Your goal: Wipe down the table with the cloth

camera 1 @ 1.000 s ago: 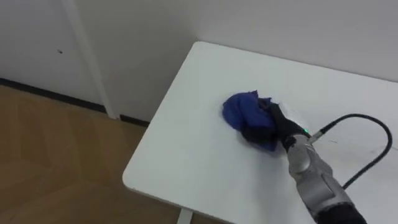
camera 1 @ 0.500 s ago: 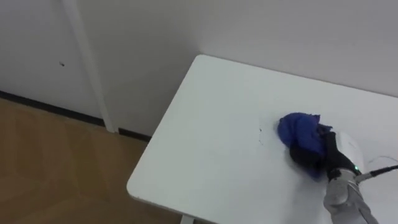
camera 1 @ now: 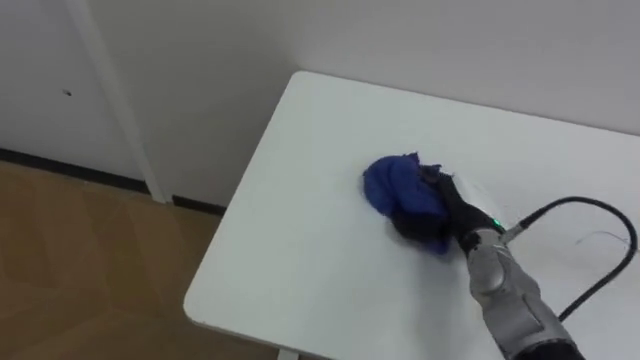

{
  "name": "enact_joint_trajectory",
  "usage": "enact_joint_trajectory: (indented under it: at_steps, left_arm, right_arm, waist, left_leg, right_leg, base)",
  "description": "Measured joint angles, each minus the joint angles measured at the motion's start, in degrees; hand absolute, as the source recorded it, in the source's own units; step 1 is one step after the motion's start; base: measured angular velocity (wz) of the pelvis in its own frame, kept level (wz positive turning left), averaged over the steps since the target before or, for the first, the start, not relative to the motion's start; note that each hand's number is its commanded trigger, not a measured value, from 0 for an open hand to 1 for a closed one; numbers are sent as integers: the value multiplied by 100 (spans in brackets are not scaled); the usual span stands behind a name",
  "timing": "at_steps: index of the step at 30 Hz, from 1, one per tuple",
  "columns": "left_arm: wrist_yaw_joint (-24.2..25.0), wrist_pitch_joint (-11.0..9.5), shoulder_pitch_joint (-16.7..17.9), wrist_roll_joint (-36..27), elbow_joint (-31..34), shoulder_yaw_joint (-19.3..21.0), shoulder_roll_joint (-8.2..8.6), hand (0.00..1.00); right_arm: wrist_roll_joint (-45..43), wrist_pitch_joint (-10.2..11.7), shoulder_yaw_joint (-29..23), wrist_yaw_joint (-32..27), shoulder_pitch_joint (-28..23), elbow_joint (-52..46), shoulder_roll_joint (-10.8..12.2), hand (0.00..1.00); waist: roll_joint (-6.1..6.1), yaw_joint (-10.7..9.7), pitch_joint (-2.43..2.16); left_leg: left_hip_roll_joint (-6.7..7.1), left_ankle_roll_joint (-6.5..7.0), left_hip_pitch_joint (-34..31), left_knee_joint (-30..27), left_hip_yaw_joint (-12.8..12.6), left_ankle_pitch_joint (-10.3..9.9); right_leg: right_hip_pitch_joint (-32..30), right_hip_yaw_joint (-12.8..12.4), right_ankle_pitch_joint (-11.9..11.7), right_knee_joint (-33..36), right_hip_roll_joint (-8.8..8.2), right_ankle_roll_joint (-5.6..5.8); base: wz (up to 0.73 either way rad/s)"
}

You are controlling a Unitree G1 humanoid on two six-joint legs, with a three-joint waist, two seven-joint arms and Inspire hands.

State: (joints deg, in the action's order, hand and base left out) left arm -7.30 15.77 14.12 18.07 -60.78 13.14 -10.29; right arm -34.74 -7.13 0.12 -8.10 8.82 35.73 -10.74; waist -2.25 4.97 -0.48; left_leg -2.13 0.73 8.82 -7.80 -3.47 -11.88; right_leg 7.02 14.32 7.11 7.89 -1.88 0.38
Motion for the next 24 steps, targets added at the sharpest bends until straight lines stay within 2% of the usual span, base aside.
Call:
enact_joint_trajectory:
  at_steps: [2, 5, 8, 10, 13, 14, 15, 16, 17, 18, 19, 20, 21, 22, 23, 24]
  left_arm:
    - [-3, -2, 268, -22, -142, 391, -57, 0]
    - [4, 8, 375, 10, -159, 620, -98, 0]
    - [7, -41, 249, 10, -97, 620, -117, 0]
    - [5, -81, 55, 9, -46, 561, -119, 0]
    - [-66, -109, -395, -2, 21, 30, -140, 0]
    - [-115, -116, -596, -3, 12, -233, -142, 0]
    - [-117, -121, -724, -4, -24, -361, -143, 0]
    - [-124, -155, -944, 5, -171, -616, -163, 0]
    - [-121, -220, -1201, 17, -343, -754, -188, 0]
    - [-119, -245, -1305, 18, -425, -813, -188, 0]
    - [-117, -261, -1463, 50, -568, -942, -198, 0]
    - [-113, -273, -1527, 68, -567, -954, -195, 0]
    - [-113, -307, -1556, 68, -570, -961, -202, 0]
    - [-108, -357, -1681, 57, -548, -1011, -214, 0]
    - [-107, -368, -1703, 60, -535, -1073, -248, 0]
    - [-106, -348, -1698, 58, -525, -1125, -287, 0]
  right_arm:
    - [184, 247, -688, -418, -330, 410, -351, 100]
    - [384, 390, -1505, -747, -661, 966, -719, 100]
    - [399, 392, -1774, -948, -781, 1194, -746, 100]
    - [456, 359, -1720, -987, -821, 1182, -720, 100]
    - [442, 53, -1451, -1018, -653, 1025, -548, 100]
    - [424, -240, -1215, -1021, -531, 868, -476, 100]
    - [344, -396, -1064, -1016, -465, 788, -434, 100]
    - [242, -725, -652, -965, -353, 539, -323, 100]
    - [40, -1002, -250, -812, -187, 279, -94, 100]
    - [-66, -1137, -19, -719, -66, 153, 42, 100]
    - [-269, -1299, 494, -513, 230, 32, 338, 100]
    - [-494, -1322, 955, -329, 605, 30, 568, 100]
    - [-598, -1296, 1176, -237, 796, 32, 676, 100]
    - [-610, -1167, 1492, -125, 1190, 53, 767, 100]
    - [-559, -998, 1680, -103, 1514, 149, 798, 100]
    - [-462, -925, 1706, -103, 1637, 231, 802, 100]
  waist:
    - [-16, -49, -3]
    - [-71, -201, -32]
    - [-110, -398, -59]
    - [-115, -429, -67]
    - [-64, -325, -63]
    - [-26, -233, -54]
    - [1, -156, -44]
    - [25, 47, -35]
    - [28, 298, -20]
    - [29, 391, -18]
    - [29, 543, -14]
    - [24, 704, 5]
    - [3, 810, 29]
    - [16, 971, 131]
    - [26, 1142, 149]
    - [23, 1202, 155]
  left_leg:
    - [27, 37, 67, -1, 63, -28]
    - [80, 74, 89, -19, 139, -49]
    - [82, 84, 90, -82, 117, -68]
    - [76, 81, 133, -89, 78, -84]
    - [39, 70, 110, -239, -42, -166]
    - [-12, 63, 89, -341, -158, -216]
    - [-55, 52, 85, -399, -239, -244]
    - [-158, 38, 81, -449, -466, -254]
    - [-266, 7, 51, -523, -687, -254]
    - [-298, -25, 20, -584, -760, -273]
    - [-358, -91, -56, -691, -802, -304]
    - [-435, -185, -178, -794, -809, -323]
    - [-456, -233, -262, -822, -802, -312]
    - [-563, -352, -467, -954, -673, -323]
    - [-701, -503, -729, -1027, -433, -282]
    - [-794, -590, -839, -1018, -319, -230]
  right_leg:
    - [107, 8, 14, -19, -20, 22]
    - [201, 18, 64, -8, -76, 101]
    - [223, 14, 64, 10, -80, 101]
    - [246, 23, 64, 42, -85, 102]
    - [139, 0, 74, 240, -90, 96]
    - [19, 6, 94, 445, -104, 73]
    - [-70, 2, 95, 589, -108, 72]
    - [-340, 15, 129, 1012, -125, 73]
    - [-724, 73, 241, 1666, -235, 68]
    - [-871, 112, 325, 2014, -370, 70]
    - [-1042, 108, 550, 2484, -727, 116]
    - [-1176, -33, 683, 2697, -1101, 193]
    - [-1212, -33, 680, 2689, -1317, 208]
    - [-1199, -22, 655, 2465, -1628, 251]
    - [-1168, -17, 545, 2058, -1793, 360]
    - [-1130, -36, 453, 1815, -1820, 400]
  base:
    - [17]
    - [17]
    - [-5]
    - [-13]
    - [-30]
    - [-57]
    - [-76]
    - [-93]
    - [-93]
    - [-70]
    - [-34]
    - [-19]
    - [7]
    - [37]
    - [56]
    - [91]
